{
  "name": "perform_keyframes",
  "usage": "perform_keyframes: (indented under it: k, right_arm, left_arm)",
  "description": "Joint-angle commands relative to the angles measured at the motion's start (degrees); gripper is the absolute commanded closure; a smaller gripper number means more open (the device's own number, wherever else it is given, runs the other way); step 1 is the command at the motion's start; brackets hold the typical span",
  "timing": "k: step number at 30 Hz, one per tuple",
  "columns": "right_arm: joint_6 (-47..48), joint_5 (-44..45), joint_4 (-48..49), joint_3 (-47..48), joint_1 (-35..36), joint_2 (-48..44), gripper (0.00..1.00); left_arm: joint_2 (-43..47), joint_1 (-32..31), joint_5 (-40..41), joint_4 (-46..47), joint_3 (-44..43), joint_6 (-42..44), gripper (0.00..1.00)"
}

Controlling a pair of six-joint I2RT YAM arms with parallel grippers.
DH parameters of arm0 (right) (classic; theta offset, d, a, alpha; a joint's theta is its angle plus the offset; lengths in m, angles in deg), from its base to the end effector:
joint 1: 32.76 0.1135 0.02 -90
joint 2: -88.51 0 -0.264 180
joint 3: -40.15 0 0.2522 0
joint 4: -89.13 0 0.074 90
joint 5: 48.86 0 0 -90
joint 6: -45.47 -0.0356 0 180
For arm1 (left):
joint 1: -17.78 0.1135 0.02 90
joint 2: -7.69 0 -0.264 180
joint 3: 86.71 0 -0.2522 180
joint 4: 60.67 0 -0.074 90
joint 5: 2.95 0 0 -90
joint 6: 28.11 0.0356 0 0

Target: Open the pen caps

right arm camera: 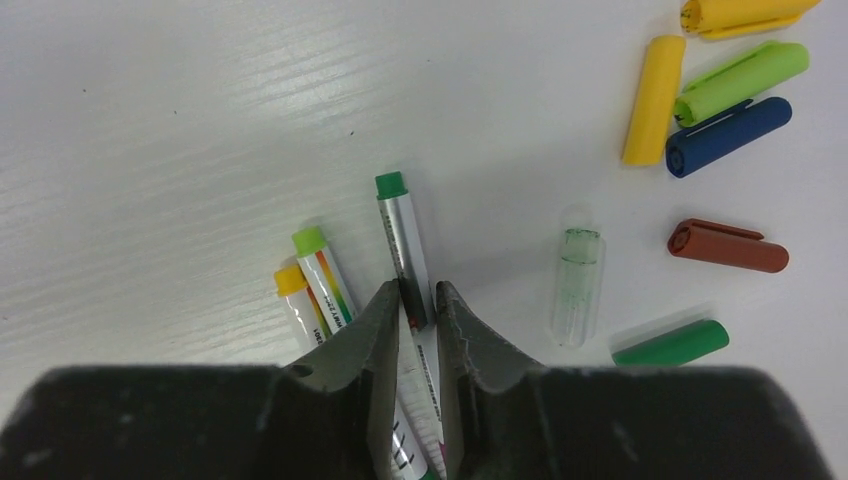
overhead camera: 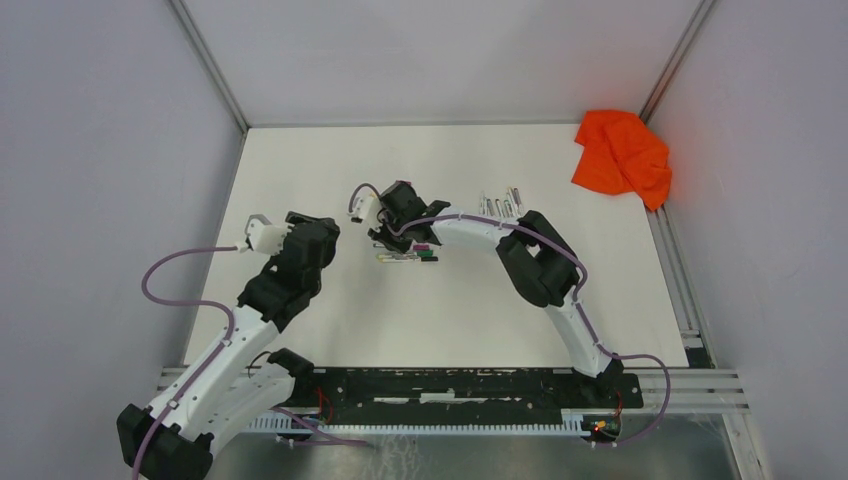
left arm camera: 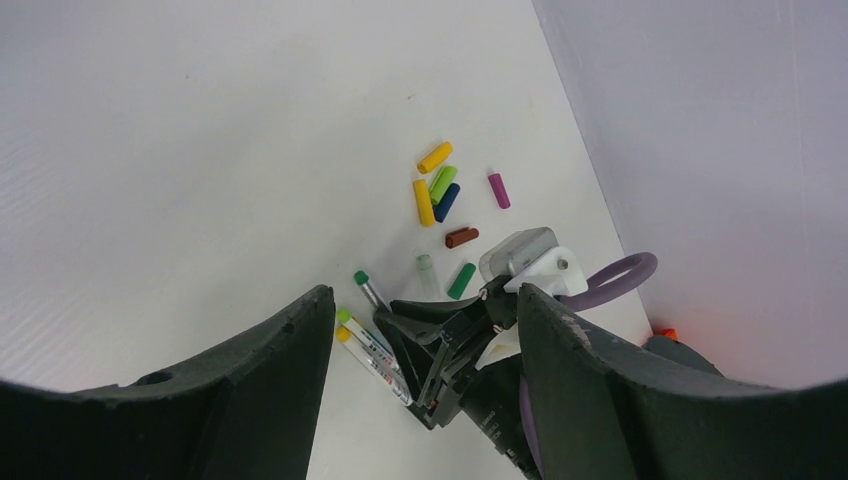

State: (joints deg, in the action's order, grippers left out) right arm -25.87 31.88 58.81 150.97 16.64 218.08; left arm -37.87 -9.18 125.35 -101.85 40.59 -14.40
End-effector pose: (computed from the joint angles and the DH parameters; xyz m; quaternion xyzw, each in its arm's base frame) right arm 0.3201 0.3822 0.1535 -0.5460 0.7581 0.1653 0.3160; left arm 0.1614 -0.0573 0.2763 -0.4880 0.6939 -0.1676 0.5023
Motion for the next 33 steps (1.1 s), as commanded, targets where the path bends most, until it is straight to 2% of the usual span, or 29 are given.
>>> perform_keyframes:
  k: [1,8,20,27,33]
  right_arm:
    - [-1.69,-1.69,-2.72,1.53,-1.89,1.88,0.79]
    - [-3.88,-3.05,-1.88,0.21,-4.04,1.43,1.0]
    - [-4.48,-4.23,1.11,-1.7,-5.49,-3.88,1.0]
    - [-9.71,-4.18,7.03,-8.19,-7.33,-12.05,1.0]
    - [-20.44,-5.2,17.69,-18.01,-11.16,-20.96,1.0]
  left_arm:
    - [0.57,0.22,3.08,0.0,0.11,-2.32,0.27]
    - [0.15,0.26,2.99,0.01,0.37,-2.54,0.27]
    - [-2.64,0.22,2.73,2.4,-0.5,2.06,0.27]
    - [-6.15,0.23,-5.71,13.1,0.56,13.28,0.25]
    - [-8.48,0.23,-19.21,30.75,5.17,21.6,0.25]
